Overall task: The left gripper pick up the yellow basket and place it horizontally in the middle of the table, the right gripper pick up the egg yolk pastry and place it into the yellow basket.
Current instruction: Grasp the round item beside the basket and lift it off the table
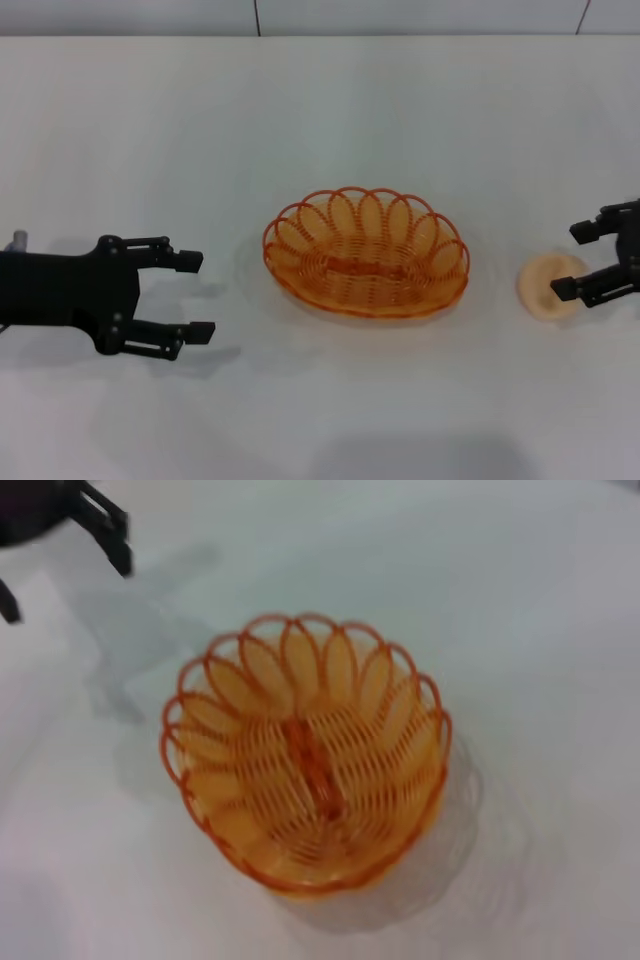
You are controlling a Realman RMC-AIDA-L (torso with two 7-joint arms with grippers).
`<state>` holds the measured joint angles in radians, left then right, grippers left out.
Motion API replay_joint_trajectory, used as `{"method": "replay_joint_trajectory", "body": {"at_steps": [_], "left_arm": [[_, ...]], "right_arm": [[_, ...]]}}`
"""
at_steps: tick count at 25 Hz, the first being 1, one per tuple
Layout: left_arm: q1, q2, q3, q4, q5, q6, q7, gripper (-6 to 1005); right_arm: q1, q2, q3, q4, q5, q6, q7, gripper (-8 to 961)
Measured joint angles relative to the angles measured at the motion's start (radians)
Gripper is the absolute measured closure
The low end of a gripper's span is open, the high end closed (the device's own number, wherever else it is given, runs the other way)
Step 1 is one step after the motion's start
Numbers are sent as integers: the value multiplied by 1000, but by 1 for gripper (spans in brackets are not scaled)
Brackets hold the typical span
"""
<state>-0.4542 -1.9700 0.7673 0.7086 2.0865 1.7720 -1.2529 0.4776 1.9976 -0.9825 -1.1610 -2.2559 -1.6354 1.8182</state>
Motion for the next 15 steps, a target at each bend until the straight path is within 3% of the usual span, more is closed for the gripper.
{"method": "replay_joint_trajectory", "body": {"at_steps": [4,15], "left_arm": [[5,-2,-2,0,0,-3,8,138],[5,-3,-4,0,-9,-21,4,138]], "right_arm": [[40,12,-22,-13,-82,5,94,226],[62,13,-115,12,-132,79,155,232]]}}
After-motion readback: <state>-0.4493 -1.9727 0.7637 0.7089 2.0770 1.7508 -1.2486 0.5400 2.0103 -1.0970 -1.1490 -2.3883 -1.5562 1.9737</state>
